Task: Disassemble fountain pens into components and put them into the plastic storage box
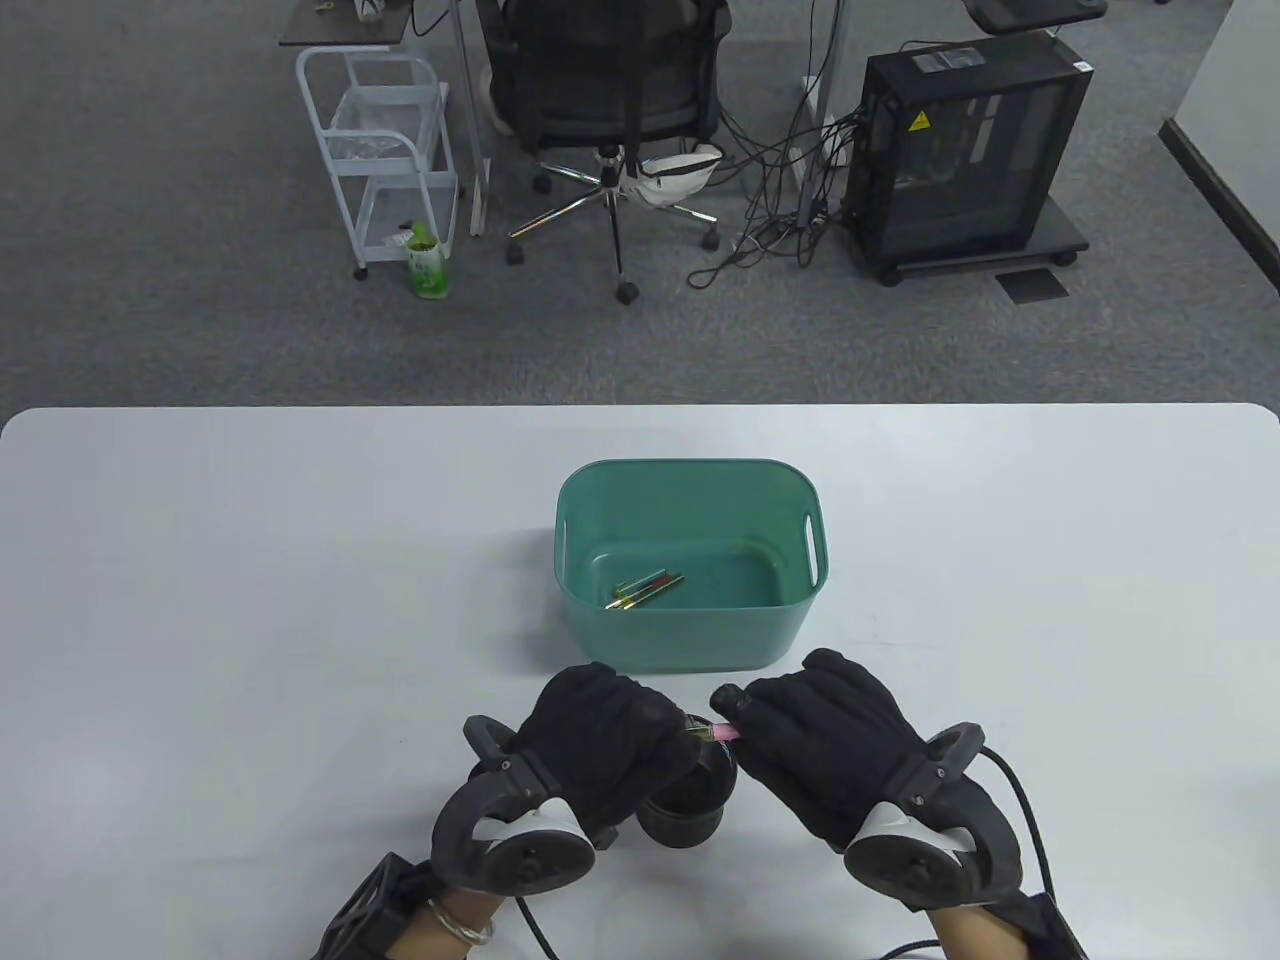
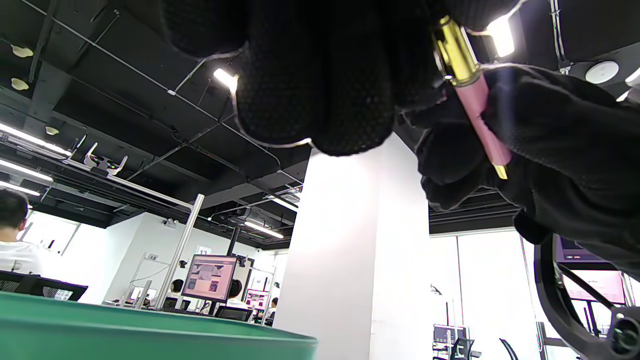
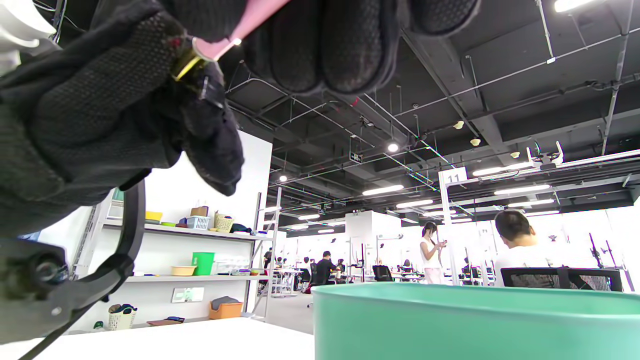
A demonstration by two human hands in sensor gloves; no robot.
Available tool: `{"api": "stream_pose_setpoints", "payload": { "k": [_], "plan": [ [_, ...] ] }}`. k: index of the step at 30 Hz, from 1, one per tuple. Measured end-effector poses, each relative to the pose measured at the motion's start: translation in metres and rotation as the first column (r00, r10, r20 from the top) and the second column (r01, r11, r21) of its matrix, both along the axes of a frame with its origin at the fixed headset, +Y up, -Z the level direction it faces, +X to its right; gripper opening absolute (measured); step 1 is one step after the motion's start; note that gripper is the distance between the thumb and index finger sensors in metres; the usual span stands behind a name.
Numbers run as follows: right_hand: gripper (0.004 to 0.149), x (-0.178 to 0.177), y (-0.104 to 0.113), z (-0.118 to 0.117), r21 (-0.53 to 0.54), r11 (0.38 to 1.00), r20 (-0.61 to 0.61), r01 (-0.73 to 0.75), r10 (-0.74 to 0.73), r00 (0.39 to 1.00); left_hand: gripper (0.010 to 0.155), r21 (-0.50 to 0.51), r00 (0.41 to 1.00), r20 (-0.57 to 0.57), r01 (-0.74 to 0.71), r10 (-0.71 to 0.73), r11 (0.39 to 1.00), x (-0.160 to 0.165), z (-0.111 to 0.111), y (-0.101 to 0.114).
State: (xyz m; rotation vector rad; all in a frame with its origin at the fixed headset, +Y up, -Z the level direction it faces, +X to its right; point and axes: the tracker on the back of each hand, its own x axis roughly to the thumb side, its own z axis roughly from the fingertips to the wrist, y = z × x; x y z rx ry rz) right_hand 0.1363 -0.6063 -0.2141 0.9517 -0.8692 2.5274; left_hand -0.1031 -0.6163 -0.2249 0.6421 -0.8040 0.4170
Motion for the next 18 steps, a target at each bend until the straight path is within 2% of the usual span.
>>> {"api": "stream_pose_setpoints", "payload": {
  "k": [8,18],
  "plan": [
    [0.045,0.0019,0.0007,-0.0006,0.005,1.000,0.010,0.004,-0.004,1.000,0.059,-0.021,0.999,0.010,0.039,-0.039,0.999,0.0003,-0.0006,-0.0016],
    [0.045,0.0033,0.0012,-0.0011,0.005,1.000,0.013,0.005,-0.005,1.000,0.045,0.011,0.999,0.010,0.043,-0.043,0.999,0.0023,0.0027,-0.0011]
  ]
}}
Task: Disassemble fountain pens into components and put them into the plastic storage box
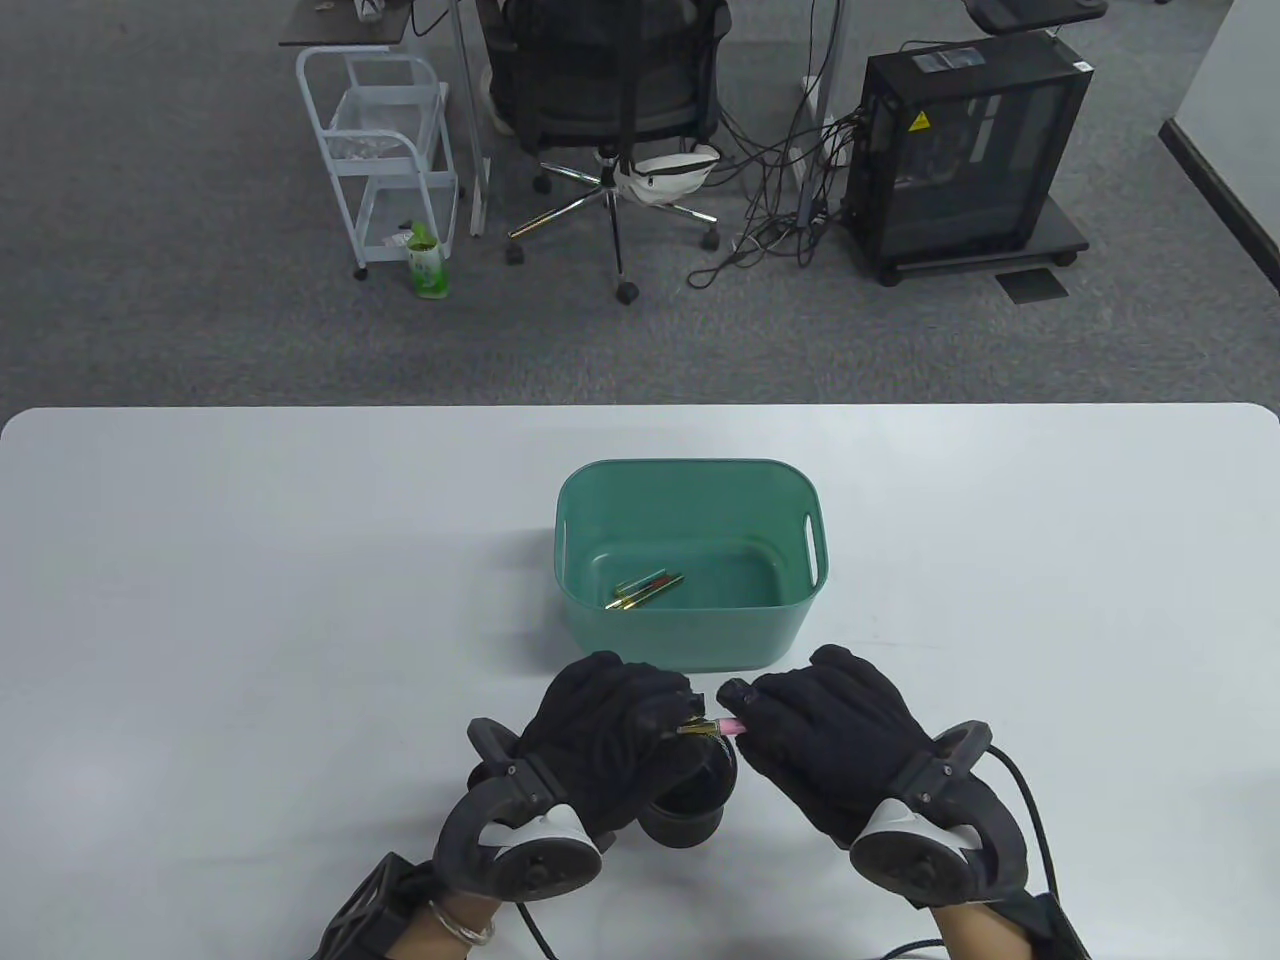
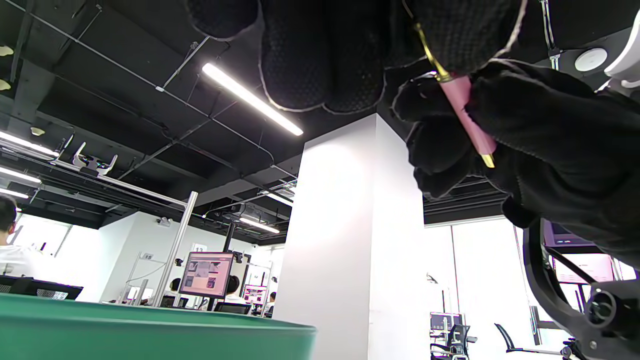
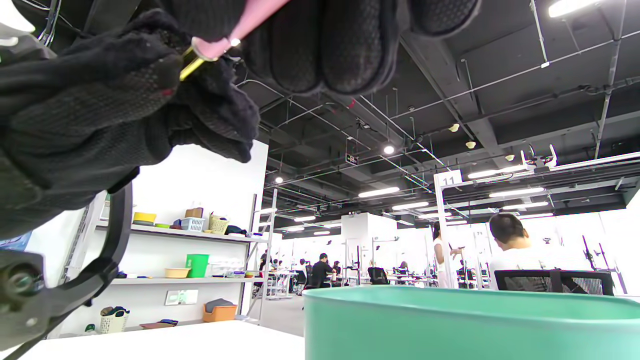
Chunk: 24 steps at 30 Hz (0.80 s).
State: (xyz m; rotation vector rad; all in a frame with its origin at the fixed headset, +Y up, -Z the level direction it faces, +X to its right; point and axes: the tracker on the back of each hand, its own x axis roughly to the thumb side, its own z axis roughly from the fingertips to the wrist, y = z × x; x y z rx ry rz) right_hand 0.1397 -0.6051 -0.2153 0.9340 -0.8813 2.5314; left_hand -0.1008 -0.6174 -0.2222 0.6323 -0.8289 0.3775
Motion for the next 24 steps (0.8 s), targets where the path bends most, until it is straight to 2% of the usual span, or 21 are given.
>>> {"api": "stream_pose_setpoints", "payload": {
  "k": [11,24],
  "plan": [
    [0.045,-0.0006,0.0000,0.0006,0.000,1.000,-0.004,-0.003,0.003,1.000,0.045,-0.004,1.000,0.003,-0.011,0.011,1.000,-0.0003,-0.0006,-0.0005],
    [0.045,-0.0028,-0.0004,0.0020,0.001,1.000,-0.011,-0.008,0.008,1.000,0.053,0.000,0.999,-0.001,-0.042,0.042,0.999,-0.0025,-0.0019,-0.0004]
  ]
}}
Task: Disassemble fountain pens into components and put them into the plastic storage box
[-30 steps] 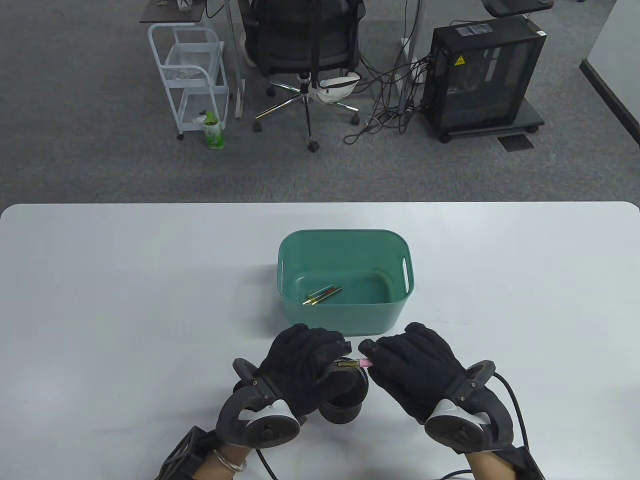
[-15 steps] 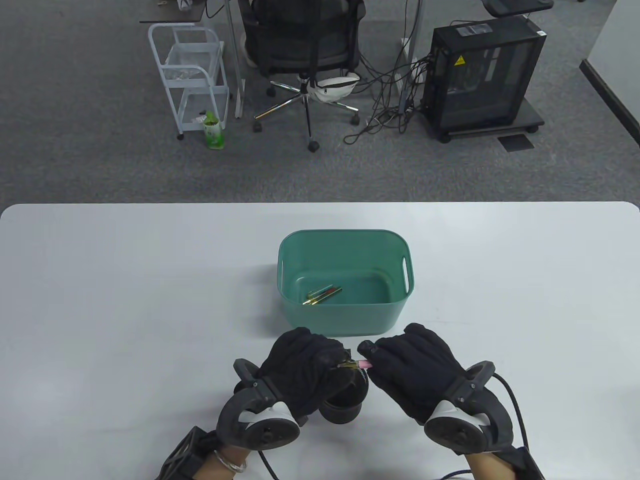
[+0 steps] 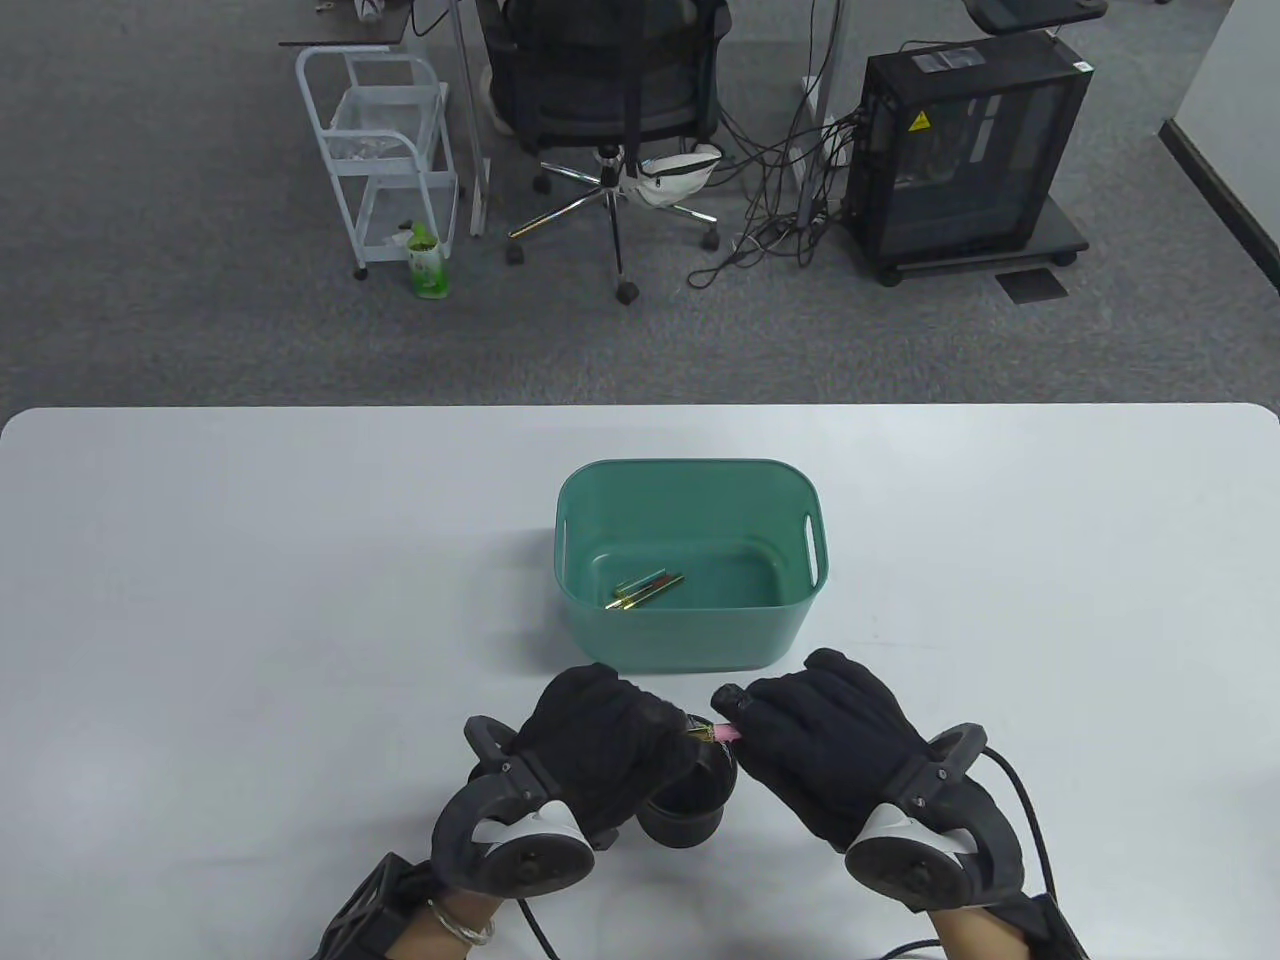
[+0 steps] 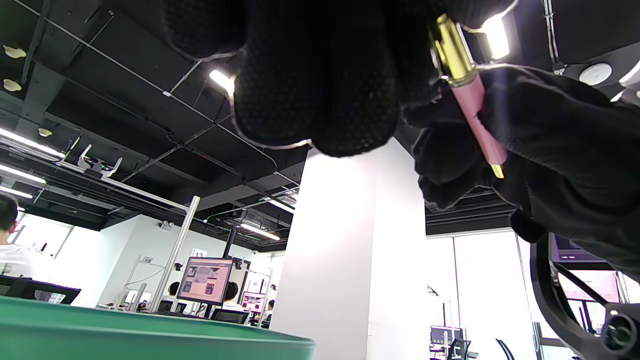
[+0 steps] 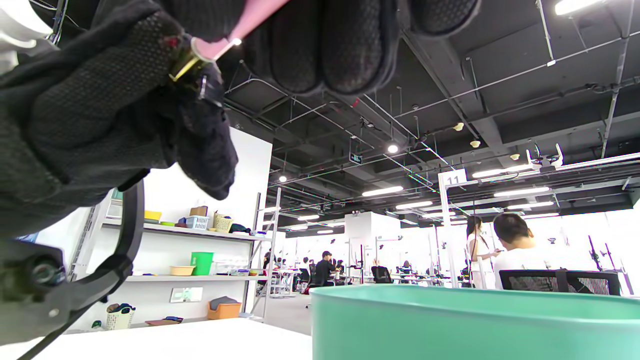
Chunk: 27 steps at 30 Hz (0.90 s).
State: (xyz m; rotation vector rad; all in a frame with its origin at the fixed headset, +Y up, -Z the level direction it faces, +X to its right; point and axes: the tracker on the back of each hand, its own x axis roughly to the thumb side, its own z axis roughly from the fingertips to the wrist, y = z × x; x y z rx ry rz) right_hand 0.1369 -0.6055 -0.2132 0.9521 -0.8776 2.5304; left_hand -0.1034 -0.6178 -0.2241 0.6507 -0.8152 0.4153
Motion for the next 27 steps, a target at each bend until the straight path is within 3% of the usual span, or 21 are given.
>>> {"api": "stream_pose_setpoints", "payload": {
  "k": [9,19,27],
  "plan": [
    [0.045,0.0032,0.0011,-0.0012,0.005,1.000,0.014,0.008,-0.008,1.000,0.060,0.001,1.000,0.003,0.017,-0.017,1.000,-0.0003,0.0012,0.0000],
    [0.045,0.0040,0.0014,-0.0022,0.001,1.000,0.015,0.007,-0.007,1.000,0.046,0.015,0.999,-0.001,0.037,-0.037,0.999,0.0025,0.0026,-0.0004],
    [0.045,0.0031,0.0011,-0.0020,0.001,1.000,0.014,0.001,-0.001,1.000,0.045,0.010,1.000,-0.004,0.031,-0.031,0.999,0.0022,0.0020,-0.0007]
  ]
}}
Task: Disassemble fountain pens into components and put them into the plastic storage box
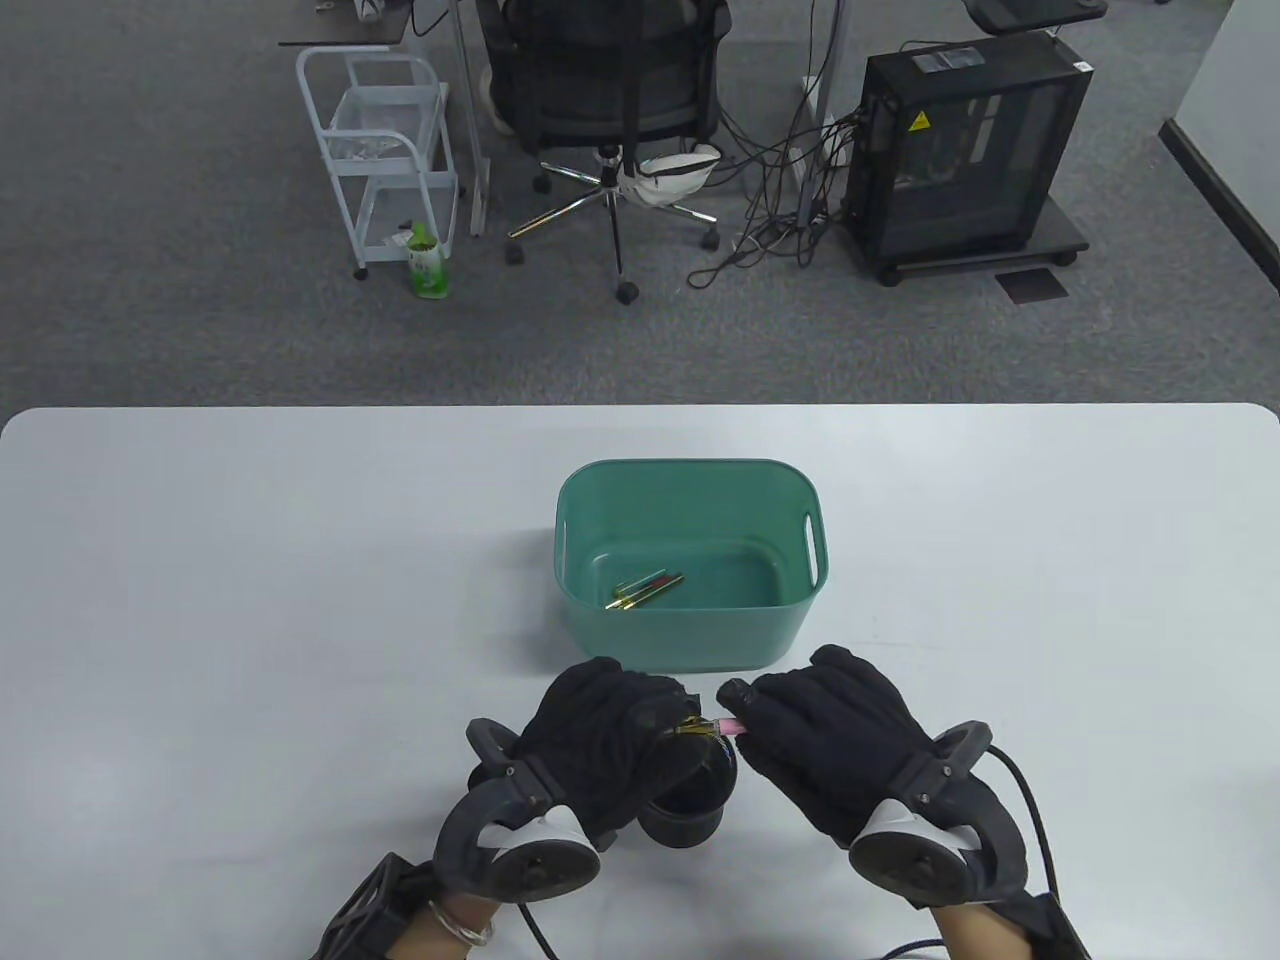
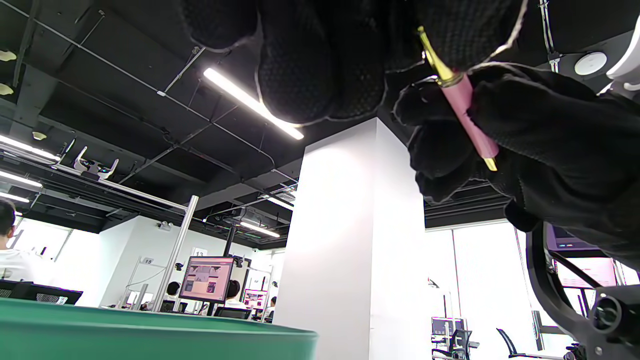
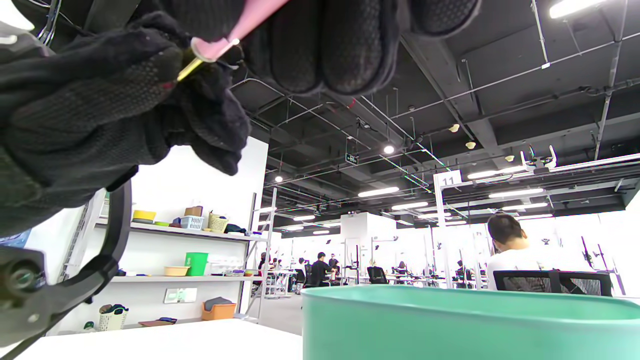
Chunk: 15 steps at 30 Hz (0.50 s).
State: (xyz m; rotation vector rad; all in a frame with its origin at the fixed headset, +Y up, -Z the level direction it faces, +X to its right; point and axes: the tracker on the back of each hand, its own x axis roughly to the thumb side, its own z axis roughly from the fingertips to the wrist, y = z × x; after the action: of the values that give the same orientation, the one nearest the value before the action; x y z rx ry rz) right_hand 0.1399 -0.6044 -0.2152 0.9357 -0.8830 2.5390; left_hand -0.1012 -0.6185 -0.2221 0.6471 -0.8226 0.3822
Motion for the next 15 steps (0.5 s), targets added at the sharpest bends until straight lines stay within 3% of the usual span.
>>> {"api": "stream_pose_setpoints", "payload": {
  "k": [15],
  "plan": [
    [0.045,-0.0019,-0.0001,0.0024,0.004,1.000,-0.013,0.003,-0.003,1.000,0.050,0.000,1.000,0.012,-0.029,0.029,1.000,-0.0013,-0.0014,0.0001]
  ]
}}
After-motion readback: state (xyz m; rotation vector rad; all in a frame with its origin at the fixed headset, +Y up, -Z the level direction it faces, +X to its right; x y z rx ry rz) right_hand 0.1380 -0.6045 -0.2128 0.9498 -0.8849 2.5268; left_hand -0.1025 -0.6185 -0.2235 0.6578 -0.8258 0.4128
